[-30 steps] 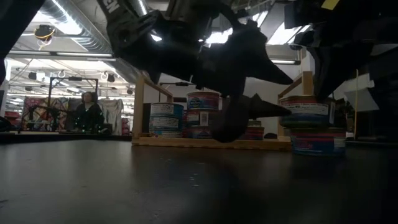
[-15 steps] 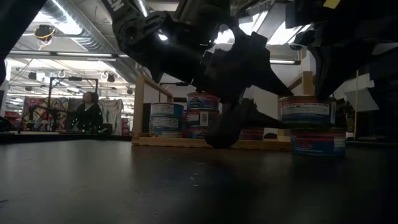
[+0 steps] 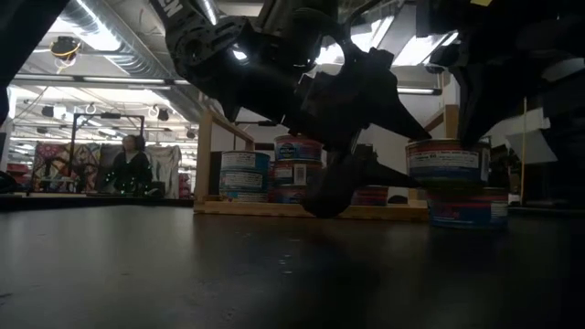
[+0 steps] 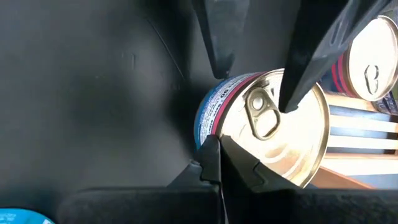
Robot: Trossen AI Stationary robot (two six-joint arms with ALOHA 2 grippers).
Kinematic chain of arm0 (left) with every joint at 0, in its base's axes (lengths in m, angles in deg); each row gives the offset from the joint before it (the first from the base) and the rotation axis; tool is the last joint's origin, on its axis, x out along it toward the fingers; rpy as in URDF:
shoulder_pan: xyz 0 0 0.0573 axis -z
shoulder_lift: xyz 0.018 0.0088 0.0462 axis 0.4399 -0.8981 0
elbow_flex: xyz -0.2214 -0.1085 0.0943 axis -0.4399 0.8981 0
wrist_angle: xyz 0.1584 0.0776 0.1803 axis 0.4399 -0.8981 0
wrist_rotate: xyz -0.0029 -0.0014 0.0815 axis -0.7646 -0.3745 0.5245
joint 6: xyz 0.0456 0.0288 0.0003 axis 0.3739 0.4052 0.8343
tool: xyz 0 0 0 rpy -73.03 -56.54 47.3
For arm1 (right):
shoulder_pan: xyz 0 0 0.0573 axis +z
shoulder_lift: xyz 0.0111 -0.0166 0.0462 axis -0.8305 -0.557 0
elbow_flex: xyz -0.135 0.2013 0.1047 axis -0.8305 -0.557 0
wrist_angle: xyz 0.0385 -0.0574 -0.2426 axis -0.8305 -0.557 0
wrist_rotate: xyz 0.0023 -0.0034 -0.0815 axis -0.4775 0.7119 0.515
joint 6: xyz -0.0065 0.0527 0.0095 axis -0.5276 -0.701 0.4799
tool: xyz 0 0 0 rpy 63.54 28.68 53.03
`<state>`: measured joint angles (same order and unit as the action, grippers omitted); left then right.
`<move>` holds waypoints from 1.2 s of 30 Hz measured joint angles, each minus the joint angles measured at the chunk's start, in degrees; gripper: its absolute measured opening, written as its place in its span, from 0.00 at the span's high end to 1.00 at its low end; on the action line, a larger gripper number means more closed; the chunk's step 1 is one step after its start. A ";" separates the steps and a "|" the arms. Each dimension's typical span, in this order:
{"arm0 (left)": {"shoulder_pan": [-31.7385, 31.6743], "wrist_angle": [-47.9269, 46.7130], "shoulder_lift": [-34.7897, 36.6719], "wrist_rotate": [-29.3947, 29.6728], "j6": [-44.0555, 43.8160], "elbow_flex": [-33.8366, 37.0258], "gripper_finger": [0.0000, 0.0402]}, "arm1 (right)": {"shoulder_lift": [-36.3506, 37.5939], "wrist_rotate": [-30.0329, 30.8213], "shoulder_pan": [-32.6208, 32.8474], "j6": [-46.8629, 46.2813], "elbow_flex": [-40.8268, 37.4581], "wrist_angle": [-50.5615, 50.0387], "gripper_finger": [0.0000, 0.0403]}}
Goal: Stack canned seafood by type on shelf
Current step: Stack the blue tuna can on top of the other blue tuna can on the shelf
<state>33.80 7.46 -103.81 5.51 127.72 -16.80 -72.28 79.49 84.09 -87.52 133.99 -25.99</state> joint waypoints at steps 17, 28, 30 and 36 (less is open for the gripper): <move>0.01 -0.07 0.00 0.02 0.92 0.00 0.34 | 0.00 -0.02 0.02 0.11 0.00 2.08 1.00; 0.95 1.15 0.00 5.99 0.98 0.02 0.34 | 0.00 0.23 0.02 0.09 0.00 1.50 1.00; 1.28 2.14 0.00 6.46 1.12 0.10 0.34 | 0.00 0.03 0.04 0.09 0.00 1.30 1.00; 1.40 3.96 0.00 6.59 5.80 0.13 0.34 | 0.00 -0.56 0.09 0.09 0.00 1.20 1.00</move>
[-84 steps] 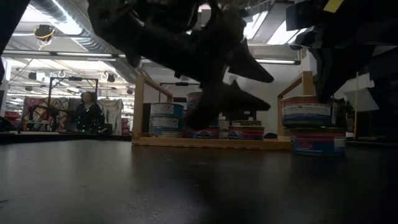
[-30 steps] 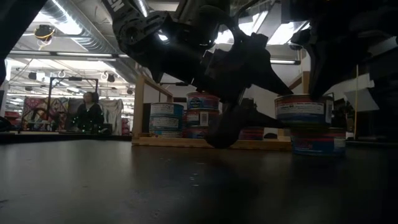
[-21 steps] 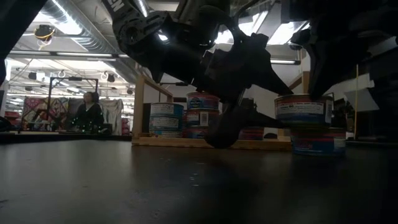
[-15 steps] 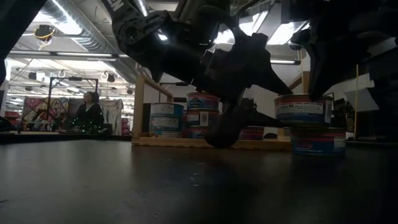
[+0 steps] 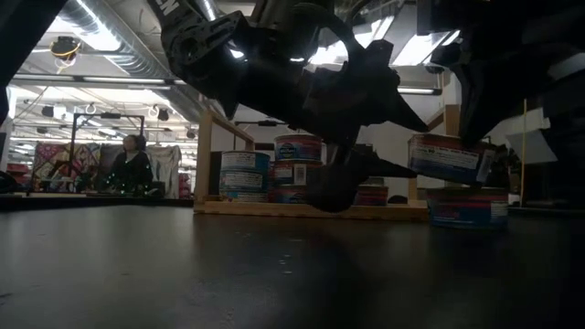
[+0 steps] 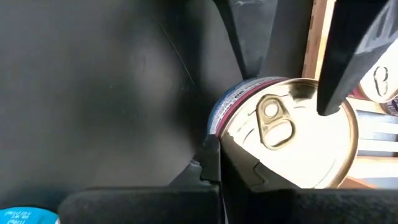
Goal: Stack canned seafood by type on shelf
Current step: Stack the blue tuna can on top of the other blue tuna can on the shelf
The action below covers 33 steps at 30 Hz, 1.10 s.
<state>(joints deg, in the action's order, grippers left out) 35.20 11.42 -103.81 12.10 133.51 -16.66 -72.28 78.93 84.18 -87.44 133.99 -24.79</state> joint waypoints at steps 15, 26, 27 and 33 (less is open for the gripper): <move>-0.04 -0.12 0.00 -5.64 4.90 0.00 0.34 | 0.02 0.50 0.00 0.09 0.04 -1.79 1.00; -0.82 -3.56 0.11 -8.49 10.04 -0.22 0.34 | 0.02 1.48 -0.09 0.15 0.00 -0.97 1.00; -0.93 -3.44 0.11 -8.83 10.05 -0.22 0.34 | 0.02 1.50 -0.09 0.11 0.00 -0.73 1.00; -1.89 -4.81 0.11 -10.26 8.10 -0.22 0.34 | 0.02 1.50 -0.09 0.21 0.00 -0.20 1.00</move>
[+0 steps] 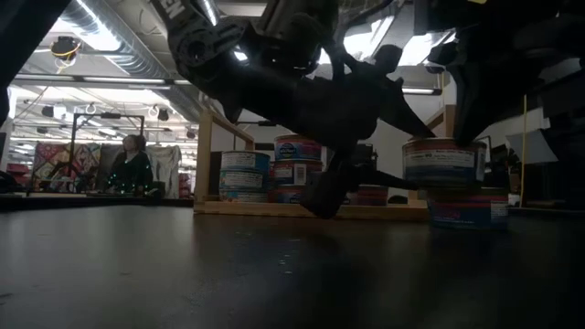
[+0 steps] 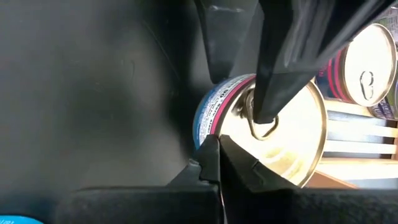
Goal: Stack canned seafood by type on shelf
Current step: Stack the blue tuna can on top of the other blue tuna can on the shelf
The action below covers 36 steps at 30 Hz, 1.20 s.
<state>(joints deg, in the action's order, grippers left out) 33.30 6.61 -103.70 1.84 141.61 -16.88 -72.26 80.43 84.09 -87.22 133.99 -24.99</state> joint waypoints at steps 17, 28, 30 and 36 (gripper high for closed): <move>-0.46 0.06 0.00 -1.31 -0.61 0.09 0.34 | -0.02 0.02 0.00 1.21 0.00 3.06 1.00; -0.04 0.09 0.00 -1.00 -2.62 0.13 0.48 | -0.02 -0.04 0.08 1.21 0.00 2.46 1.00; 0.23 0.13 0.00 -0.75 -2.64 0.13 0.52 | -0.02 -0.04 0.09 1.21 0.00 2.40 1.00; 1.11 0.19 0.00 1.56 -3.74 0.13 0.53 | -0.02 -0.07 0.09 1.21 0.00 2.54 0.94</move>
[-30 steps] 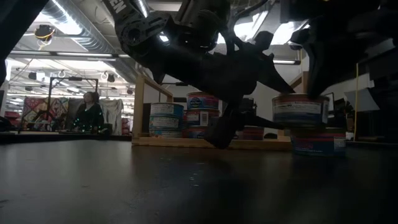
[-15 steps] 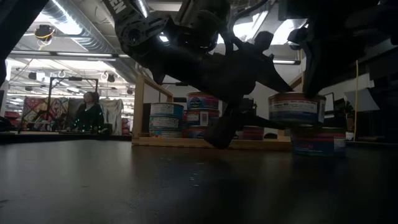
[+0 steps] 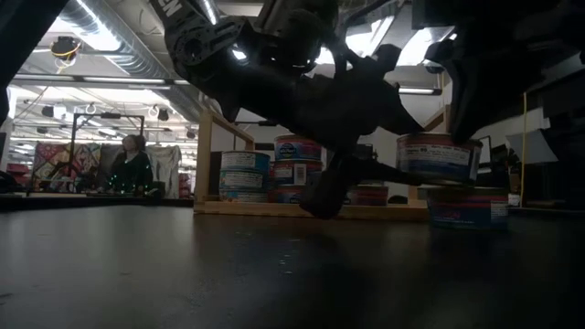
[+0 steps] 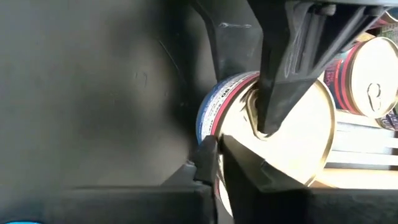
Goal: Stack canned seafood by type on shelf
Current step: Stack the blue tuna can on top of the other blue tuna can on the shelf
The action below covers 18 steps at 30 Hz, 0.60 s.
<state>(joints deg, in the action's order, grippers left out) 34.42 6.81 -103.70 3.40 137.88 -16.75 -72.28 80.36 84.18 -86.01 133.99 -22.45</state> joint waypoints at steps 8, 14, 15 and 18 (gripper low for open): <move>0.13 0.33 0.00 0.22 -5.05 0.00 0.51 | 0.00 0.11 -0.04 0.10 0.00 0.03 0.70; 0.54 0.28 0.21 5.88 -5.92 0.00 0.51 | 0.06 0.70 0.02 -0.37 3.24 -6.34 0.60; 0.62 0.43 0.22 6.69 -6.32 0.00 0.51 | 0.14 1.34 0.04 -0.42 4.45 -8.08 0.59; 1.00 0.70 0.26 8.94 -7.97 0.00 0.51 | 0.26 3.18 0.07 -0.52 7.92 -12.54 0.58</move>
<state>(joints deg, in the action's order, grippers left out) 35.41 7.51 -103.44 12.34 129.90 -16.75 -72.02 83.54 84.25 -86.54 141.91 -35.00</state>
